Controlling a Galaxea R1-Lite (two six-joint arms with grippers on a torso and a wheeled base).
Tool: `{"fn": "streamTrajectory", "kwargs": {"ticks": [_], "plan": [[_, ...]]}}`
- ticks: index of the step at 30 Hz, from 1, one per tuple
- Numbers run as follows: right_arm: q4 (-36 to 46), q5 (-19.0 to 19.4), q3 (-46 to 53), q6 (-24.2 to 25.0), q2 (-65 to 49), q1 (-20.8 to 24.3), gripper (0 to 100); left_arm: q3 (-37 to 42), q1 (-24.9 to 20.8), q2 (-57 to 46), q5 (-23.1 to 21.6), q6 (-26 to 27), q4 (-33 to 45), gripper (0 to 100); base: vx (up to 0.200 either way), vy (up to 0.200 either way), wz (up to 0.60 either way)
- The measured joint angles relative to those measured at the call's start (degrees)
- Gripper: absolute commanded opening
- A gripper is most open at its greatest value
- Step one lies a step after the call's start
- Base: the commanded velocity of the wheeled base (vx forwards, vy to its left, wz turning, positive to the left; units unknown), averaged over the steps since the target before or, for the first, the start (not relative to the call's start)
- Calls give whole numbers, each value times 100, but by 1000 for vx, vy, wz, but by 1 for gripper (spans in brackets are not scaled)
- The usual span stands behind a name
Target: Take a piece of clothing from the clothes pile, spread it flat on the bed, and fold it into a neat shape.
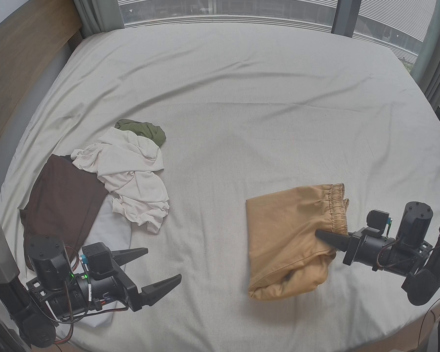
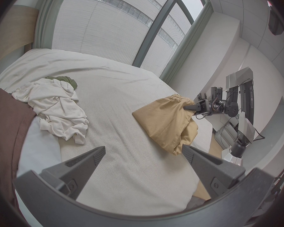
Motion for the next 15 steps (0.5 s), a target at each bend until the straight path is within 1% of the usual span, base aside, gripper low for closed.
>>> {"fn": "streamTrajectory", "kwargs": {"ticks": [7, 15], "plan": [[-2, -23, -369, 143, -116, 144, 0, -13, -2, -35, 2, -29, 2, 100, 0, 0, 0], [2, -52, -656, 165, -163, 188, 0, -4, -2, -55, 0, -33, 0, 100, 0, 0, 0]]}}
